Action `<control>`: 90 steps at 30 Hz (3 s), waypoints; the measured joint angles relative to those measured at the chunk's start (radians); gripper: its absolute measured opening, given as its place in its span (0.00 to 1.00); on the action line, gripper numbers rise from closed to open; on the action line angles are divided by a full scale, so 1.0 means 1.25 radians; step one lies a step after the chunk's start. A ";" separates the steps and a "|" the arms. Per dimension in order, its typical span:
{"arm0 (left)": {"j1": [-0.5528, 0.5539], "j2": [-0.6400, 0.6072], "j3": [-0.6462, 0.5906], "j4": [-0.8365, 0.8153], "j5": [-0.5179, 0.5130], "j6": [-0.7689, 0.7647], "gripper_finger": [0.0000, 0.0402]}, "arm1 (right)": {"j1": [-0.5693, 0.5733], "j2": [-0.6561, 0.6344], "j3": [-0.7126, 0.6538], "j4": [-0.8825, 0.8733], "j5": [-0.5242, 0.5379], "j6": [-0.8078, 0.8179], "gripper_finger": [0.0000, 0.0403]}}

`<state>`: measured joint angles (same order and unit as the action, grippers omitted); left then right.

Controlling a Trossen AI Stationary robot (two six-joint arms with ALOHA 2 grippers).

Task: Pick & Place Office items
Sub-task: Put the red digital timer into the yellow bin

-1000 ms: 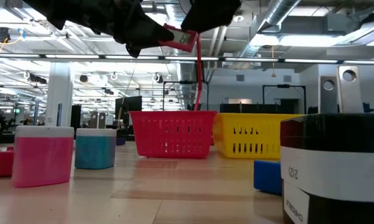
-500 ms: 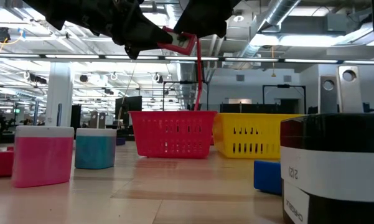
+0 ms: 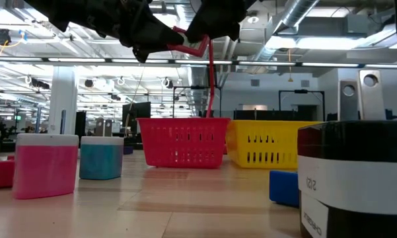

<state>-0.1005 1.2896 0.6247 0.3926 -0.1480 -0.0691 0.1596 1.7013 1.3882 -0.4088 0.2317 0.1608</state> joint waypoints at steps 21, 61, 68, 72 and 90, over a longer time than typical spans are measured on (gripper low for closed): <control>0.000 0.000 0.001 -0.006 0.001 -0.017 0.15 | -0.003 0.013 0.000 0.000 -0.019 -0.020 0.20; -0.001 0.000 -0.001 -0.035 0.002 -0.021 0.15 | -0.014 0.011 0.000 -0.003 -0.083 0.019 0.28; 0.000 0.000 -0.001 -0.031 -0.002 -0.021 0.15 | -0.013 0.011 0.000 -0.002 -0.084 0.019 0.42; 0.000 0.000 -0.001 -0.030 -0.002 -0.021 0.15 | -0.013 0.011 0.000 -0.004 -0.084 0.019 0.42; 0.000 0.000 -0.001 -0.025 0.004 -0.038 0.20 | -0.020 0.011 0.000 -0.015 -0.077 0.013 0.12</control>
<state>-0.1009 1.2896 0.6239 0.3611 -0.1435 -0.1169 0.1344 1.7153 1.3876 -0.4273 0.1350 0.1766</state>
